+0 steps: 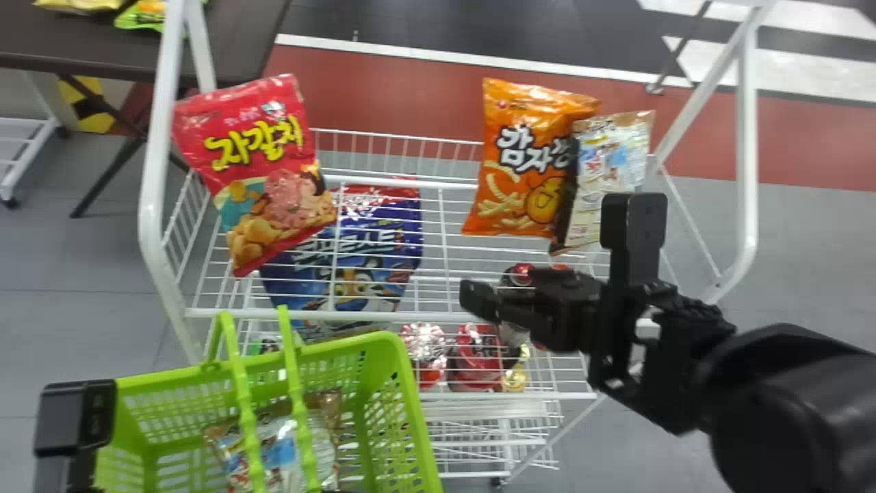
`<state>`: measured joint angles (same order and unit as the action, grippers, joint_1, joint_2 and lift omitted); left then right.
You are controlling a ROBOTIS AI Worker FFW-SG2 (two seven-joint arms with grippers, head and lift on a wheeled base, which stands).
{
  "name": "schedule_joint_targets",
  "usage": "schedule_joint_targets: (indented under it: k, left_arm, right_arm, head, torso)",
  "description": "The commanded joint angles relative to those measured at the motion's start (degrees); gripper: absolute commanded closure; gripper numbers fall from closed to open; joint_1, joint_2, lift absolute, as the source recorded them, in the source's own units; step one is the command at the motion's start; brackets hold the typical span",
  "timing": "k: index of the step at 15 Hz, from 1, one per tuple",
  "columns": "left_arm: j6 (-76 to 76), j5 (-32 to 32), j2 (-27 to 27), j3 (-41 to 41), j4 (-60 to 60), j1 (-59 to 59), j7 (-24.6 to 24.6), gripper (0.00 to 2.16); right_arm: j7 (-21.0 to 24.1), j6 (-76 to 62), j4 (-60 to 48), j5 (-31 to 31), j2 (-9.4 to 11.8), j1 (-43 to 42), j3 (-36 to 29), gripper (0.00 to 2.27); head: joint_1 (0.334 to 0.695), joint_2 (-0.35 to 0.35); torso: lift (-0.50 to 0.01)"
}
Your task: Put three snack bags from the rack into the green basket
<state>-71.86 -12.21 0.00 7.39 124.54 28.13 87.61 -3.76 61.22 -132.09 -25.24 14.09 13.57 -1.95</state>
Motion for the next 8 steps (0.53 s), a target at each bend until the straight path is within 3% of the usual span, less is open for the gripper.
schedule_joint_targets:
  k: [1,8]
  left_arm:
    - [-0.18,0.00,-0.15,0.00,0.09,0.09,0.01,2.15]
    - [-1.06,0.00,-0.15,0.17,1.24,0.79,0.10,2.15]
  right_arm:
    - [-0.02,-10.98,7.29,3.97,0.41,-2.93,0.54,0.03]
    - [0.24,-29.97,26.71,7.66,0.41,-11.46,2.65,0.03]
  head:
    - [0.695,-0.236]
    - [0.695,-0.292]
  torso:
    - [0.000]
    - [0.000]
